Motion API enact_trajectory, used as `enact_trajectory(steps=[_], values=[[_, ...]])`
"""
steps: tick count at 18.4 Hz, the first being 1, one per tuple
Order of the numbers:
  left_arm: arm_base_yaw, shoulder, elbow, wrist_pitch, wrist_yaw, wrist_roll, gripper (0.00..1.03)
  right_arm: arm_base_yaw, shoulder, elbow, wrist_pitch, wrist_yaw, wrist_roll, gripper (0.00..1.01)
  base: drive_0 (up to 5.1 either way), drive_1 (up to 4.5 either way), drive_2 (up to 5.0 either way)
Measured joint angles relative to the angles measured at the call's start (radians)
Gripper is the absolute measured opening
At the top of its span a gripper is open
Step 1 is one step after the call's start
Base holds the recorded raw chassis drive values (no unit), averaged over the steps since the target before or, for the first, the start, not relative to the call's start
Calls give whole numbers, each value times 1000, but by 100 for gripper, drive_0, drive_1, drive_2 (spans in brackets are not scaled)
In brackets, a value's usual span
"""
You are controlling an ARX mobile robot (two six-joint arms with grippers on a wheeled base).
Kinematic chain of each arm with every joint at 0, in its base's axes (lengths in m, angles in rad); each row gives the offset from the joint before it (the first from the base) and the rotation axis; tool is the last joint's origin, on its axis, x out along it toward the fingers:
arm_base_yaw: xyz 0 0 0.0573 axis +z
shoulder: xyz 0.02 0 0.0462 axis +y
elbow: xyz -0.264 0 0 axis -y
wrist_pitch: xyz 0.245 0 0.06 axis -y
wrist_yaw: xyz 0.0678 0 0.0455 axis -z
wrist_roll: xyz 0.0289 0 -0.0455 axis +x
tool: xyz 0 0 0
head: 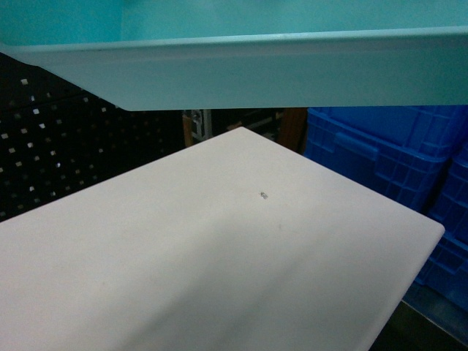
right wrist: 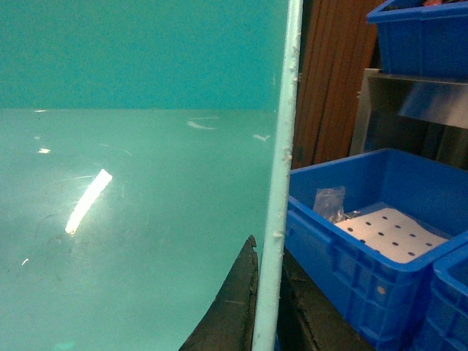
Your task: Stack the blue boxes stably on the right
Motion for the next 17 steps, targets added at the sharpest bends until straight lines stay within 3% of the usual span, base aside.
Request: enact_trajectory(steps=[14, 17], values=[[0, 0, 0, 0, 0, 1, 5, 0, 0, 0, -1, 0, 0, 7, -164, -164, -164], [5, 0, 0, 1, 5, 2, 5, 1, 0, 0, 6, -2, 0, 7, 125, -472, -175]])
